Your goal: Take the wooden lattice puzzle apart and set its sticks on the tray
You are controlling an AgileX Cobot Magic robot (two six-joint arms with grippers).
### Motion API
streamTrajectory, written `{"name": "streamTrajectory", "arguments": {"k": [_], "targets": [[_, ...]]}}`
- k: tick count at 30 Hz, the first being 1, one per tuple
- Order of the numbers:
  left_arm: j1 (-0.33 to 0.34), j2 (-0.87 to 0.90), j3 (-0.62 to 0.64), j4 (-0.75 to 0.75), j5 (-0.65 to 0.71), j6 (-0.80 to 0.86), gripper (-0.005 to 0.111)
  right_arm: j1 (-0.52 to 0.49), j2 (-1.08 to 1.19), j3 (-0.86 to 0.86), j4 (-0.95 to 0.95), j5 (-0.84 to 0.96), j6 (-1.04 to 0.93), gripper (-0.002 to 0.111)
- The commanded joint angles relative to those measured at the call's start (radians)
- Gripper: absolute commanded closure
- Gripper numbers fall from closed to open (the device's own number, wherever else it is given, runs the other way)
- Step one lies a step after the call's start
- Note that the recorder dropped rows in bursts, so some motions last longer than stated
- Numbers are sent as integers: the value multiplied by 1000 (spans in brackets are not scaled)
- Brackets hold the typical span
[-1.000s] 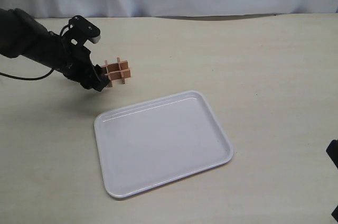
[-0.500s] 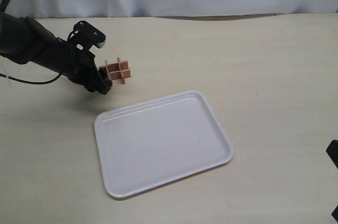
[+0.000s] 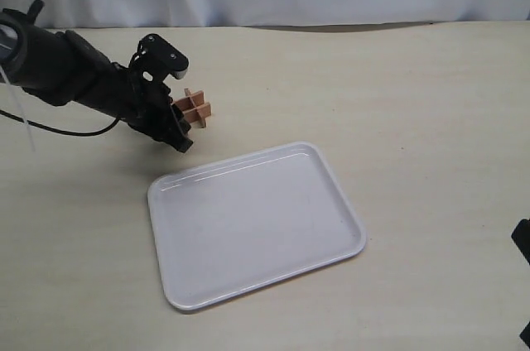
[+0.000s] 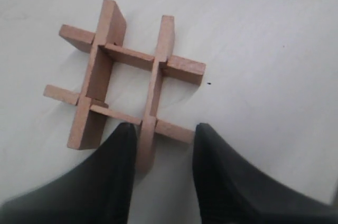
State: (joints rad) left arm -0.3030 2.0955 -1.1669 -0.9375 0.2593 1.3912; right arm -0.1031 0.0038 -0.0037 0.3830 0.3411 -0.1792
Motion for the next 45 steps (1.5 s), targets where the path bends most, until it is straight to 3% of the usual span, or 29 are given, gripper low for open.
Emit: {"name": "streamTrajectory", "arguments": {"k": [1, 17, 21, 26, 29, 45], "targets": [[-6, 6, -4, -23, 21, -1, 103, 0, -4, 4, -7, 1, -7, 104], [-6, -7, -4, -72, 35, -9, 106, 0, -4, 4, -7, 1, -7, 104], [-6, -7, -4, -70, 44, -9, 91, 0, -4, 4, -7, 1, -7, 104], [-6, -7, -4, -68, 49, -9, 61, 0, -4, 4, -7, 1, -7, 104], [-6, -7, -4, -68, 54, -9, 53, 0, -4, 4, -7, 1, -7, 104], [24, -60, -4, 48, 150, -9, 53, 0, -4, 4, -7, 1, -7, 104]]}}
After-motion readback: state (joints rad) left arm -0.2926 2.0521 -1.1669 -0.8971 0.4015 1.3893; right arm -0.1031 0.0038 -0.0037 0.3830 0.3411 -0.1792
